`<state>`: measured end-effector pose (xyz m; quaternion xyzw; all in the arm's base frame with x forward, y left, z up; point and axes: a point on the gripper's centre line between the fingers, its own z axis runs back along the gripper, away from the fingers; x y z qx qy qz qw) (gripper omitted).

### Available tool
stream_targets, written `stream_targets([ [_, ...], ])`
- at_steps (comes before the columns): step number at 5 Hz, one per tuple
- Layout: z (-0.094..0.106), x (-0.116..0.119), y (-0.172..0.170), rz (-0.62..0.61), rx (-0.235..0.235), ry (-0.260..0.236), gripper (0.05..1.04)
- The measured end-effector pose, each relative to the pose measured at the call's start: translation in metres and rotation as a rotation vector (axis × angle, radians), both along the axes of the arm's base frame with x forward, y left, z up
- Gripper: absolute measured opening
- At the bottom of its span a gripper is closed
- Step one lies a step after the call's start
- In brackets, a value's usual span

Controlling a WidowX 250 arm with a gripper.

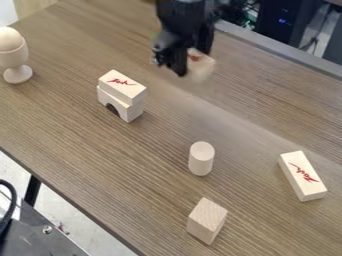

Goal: Put the white rectangular block on top of the white block

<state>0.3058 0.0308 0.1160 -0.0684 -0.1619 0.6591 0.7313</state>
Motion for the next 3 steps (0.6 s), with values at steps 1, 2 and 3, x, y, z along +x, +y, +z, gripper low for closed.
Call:
stream_targets([
  [1, 0.001, -0.014, 0.012, 0.057, -0.011, 0.009, 0.564],
  [2, -0.001, -0.027, 0.024, 0.113, -0.015, 0.025, 0.564],
  [3, -0.007, -0.034, 0.033, 0.144, -0.038, 0.038, 0.564],
])
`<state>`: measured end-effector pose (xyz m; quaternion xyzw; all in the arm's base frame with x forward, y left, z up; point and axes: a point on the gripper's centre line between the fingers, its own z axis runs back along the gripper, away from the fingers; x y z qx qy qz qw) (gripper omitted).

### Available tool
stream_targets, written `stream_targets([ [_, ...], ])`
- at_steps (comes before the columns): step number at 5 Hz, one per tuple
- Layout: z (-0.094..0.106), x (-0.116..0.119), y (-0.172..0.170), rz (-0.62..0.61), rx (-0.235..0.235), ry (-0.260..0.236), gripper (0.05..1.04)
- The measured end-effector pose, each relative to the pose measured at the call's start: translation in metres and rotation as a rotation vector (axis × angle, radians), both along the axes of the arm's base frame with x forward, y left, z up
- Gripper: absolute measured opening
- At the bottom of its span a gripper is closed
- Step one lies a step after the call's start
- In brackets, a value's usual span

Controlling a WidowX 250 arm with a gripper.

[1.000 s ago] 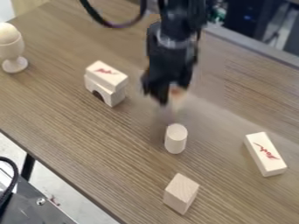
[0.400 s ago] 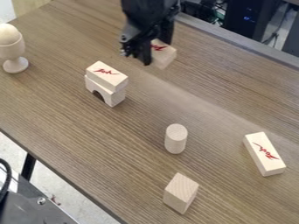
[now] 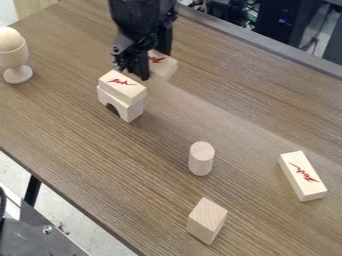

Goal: Put the white rectangular block on top of the white block

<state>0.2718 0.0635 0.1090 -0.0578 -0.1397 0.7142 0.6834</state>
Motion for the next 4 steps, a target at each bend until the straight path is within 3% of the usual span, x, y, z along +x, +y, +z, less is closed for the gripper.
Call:
stream_targets([
  [2, -0.002, -0.003, 0.014, 0.02, -0.02, -0.001, 0.564],
  [4, -0.022, 0.01, 0.024, -0.01, -0.041, 0.035, 0.564],
])
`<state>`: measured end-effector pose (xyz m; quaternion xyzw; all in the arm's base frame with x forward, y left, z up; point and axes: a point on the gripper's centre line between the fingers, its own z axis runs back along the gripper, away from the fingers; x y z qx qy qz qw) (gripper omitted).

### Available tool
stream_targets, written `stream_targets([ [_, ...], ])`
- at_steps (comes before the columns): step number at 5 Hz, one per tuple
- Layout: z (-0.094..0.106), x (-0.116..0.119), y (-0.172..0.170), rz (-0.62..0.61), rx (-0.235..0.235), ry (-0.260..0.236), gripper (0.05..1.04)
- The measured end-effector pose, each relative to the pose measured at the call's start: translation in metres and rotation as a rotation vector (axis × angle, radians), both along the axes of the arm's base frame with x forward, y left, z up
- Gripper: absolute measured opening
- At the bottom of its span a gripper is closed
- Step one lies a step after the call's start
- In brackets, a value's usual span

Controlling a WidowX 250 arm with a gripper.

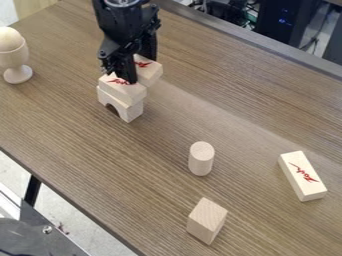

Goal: Put the white rectangular block on top of the white block

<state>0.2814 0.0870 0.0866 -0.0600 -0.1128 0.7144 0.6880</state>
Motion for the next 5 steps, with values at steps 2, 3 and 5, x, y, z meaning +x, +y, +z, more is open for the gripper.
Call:
stream_targets([
  [2, -0.004, 0.003, 0.008, -0.005, 0.006, 0.02, 0.564],
  [3, -0.005, 0.0, 0.012, -0.007, 0.016, 0.031, 0.564],
  [5, -0.005, -0.001, 0.015, -0.008, 0.026, 0.038, 0.564],
])
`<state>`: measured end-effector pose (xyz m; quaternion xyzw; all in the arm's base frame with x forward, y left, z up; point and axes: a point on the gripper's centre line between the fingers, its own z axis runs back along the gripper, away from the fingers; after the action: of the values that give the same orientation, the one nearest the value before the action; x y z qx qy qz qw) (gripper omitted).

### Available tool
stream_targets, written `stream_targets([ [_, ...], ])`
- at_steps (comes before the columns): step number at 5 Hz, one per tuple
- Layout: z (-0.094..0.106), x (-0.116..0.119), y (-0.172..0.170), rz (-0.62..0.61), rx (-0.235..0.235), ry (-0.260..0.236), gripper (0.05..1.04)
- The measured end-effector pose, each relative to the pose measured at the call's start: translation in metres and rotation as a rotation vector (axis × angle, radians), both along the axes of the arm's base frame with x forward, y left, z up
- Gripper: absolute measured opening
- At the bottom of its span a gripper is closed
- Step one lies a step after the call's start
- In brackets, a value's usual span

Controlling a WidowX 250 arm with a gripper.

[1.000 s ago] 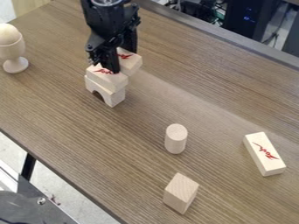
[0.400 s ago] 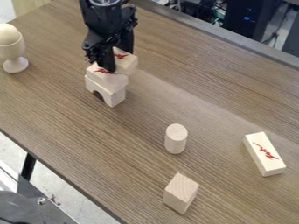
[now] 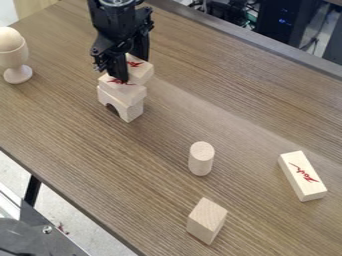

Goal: Put the white rectangular block on top of the white block

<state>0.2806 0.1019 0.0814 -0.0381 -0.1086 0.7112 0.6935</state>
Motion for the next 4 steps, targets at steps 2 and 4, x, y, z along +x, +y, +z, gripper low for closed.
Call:
stream_targets([
  [2, 0.0001, -0.0003, -0.0005, 0.009, -0.004, -0.002, 0.564],
  [4, -0.0034, -0.0038, -0.002, 0.016, -0.009, 0.011, 0.564],
])
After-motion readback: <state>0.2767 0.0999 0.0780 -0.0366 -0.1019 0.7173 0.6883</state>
